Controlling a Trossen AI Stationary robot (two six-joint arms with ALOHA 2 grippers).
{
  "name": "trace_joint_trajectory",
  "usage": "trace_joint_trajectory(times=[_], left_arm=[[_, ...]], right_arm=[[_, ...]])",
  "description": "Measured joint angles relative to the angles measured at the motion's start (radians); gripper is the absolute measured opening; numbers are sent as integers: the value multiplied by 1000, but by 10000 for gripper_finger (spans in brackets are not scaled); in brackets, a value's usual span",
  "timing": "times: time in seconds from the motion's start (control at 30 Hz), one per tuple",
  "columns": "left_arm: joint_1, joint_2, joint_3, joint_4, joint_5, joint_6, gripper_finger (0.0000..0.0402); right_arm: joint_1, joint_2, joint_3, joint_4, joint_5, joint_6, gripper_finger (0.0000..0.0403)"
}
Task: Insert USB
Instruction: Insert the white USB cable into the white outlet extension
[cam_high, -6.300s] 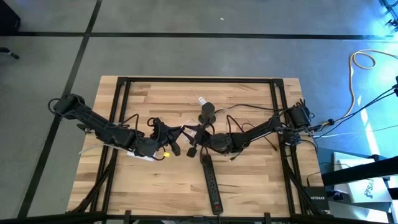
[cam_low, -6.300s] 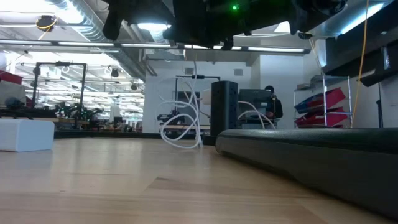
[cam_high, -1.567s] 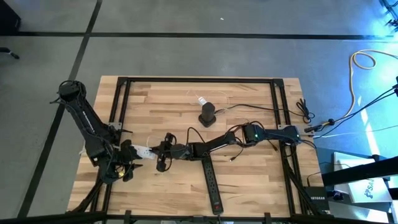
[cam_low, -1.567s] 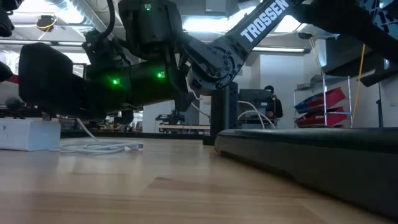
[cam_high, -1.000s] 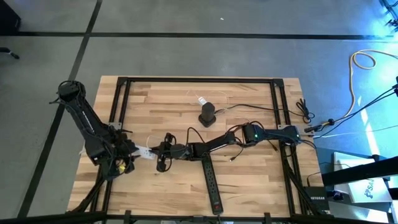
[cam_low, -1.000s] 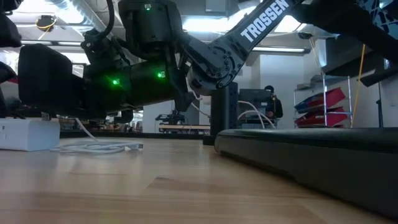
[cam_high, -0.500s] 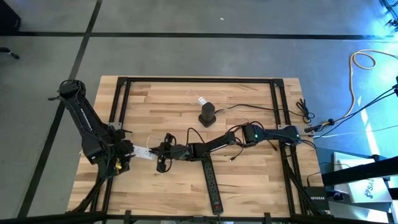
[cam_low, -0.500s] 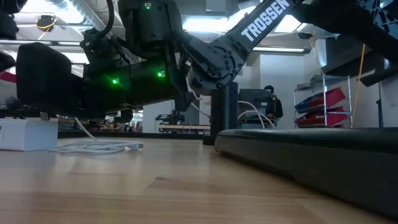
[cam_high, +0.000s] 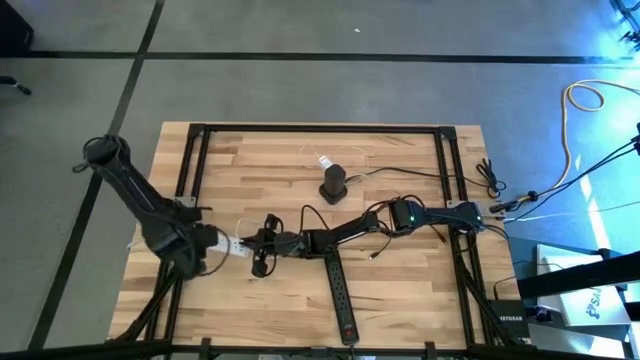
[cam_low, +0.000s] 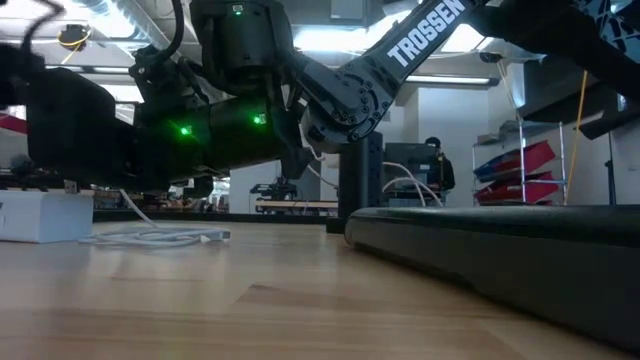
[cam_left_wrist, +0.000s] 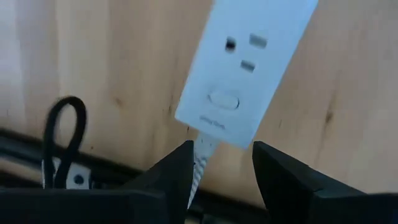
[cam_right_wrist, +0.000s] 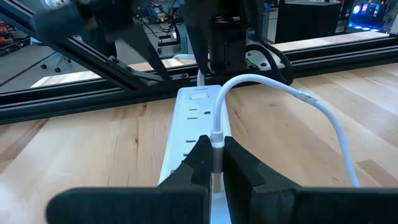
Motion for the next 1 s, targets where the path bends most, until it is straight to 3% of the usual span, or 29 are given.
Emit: trace_joint_trajectory(times=[0.07,0.17,0.3,0.57,1.0], left_arm=[[41,44,-1,10,34,85,149],[75,76,2,10,-3,155,149],[76,72,13,10,-64,214,149],[77,74,-8,42,-56,324,149],[79,72,-4,171,89,268,149]], right_arm=[[0,0,0,0,0,0,0],[0,0,0,-2,-4,0,0],[-2,-1,0,-5,-8,0,0],[2,-1,0,-3,-18,-9,0],[14,-1,0,7,-25,-29,0]])
